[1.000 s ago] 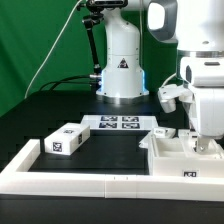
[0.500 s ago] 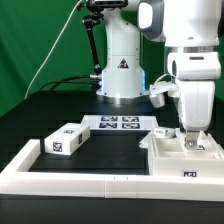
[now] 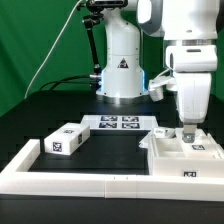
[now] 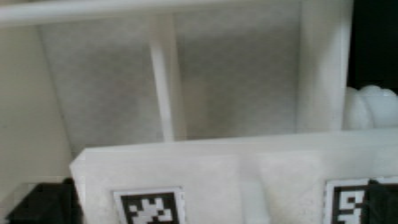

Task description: Assemble cabinet

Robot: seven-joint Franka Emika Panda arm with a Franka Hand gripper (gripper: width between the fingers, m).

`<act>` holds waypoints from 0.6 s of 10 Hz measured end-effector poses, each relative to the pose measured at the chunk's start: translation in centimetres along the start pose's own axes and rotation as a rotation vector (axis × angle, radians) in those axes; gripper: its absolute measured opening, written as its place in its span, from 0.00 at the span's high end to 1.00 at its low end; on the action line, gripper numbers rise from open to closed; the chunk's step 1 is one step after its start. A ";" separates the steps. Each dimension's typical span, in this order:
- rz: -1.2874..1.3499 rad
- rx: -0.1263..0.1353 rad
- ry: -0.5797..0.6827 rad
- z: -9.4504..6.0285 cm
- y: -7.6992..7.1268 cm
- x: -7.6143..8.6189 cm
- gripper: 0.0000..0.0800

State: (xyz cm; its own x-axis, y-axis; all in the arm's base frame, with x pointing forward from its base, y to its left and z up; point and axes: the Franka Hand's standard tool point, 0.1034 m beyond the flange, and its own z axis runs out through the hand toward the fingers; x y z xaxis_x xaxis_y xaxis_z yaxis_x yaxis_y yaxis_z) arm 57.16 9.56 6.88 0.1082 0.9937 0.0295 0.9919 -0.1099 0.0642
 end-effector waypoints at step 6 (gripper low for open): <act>0.197 0.010 -0.022 -0.9 -7.0 -1.7 0.00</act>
Offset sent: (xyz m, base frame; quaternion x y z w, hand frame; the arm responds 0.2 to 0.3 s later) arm -0.0637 -0.0259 0.0123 -0.0282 -0.0401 0.1098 0.9927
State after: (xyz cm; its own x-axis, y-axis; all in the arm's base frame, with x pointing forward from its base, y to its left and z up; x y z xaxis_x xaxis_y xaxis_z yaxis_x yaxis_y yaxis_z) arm 49.94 8.66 7.30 0.3016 0.9533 0.0184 0.9520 -0.3021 0.0490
